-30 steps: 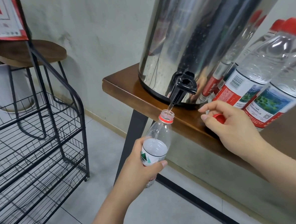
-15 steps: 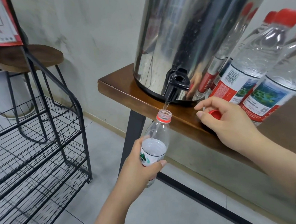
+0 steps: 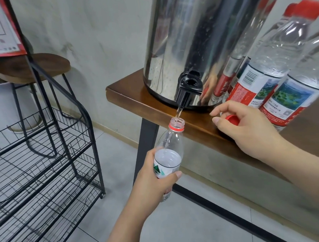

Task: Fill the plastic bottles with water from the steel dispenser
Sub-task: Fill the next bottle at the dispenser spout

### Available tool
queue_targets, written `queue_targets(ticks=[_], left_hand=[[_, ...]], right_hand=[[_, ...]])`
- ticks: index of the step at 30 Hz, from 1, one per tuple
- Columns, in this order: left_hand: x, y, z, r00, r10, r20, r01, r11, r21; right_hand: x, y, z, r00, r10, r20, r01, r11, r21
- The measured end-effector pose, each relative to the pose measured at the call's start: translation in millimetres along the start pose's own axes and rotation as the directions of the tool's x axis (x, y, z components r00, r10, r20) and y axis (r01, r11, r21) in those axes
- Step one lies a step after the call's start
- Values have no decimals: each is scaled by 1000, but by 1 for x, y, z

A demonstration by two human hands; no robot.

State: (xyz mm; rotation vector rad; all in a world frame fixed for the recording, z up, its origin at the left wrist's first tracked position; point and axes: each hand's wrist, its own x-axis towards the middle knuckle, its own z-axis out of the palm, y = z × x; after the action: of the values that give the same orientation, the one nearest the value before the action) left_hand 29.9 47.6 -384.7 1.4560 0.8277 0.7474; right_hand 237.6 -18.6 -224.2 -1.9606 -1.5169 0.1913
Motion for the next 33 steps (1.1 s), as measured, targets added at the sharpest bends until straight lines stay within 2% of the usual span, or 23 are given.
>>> queue_targets(ticks=[33], left_hand=[[1,-1,-3,1000,-1,-3,1,1000,-2]], right_hand=[[0,-2,1,1000,-2,-6,2,1000,-15]])
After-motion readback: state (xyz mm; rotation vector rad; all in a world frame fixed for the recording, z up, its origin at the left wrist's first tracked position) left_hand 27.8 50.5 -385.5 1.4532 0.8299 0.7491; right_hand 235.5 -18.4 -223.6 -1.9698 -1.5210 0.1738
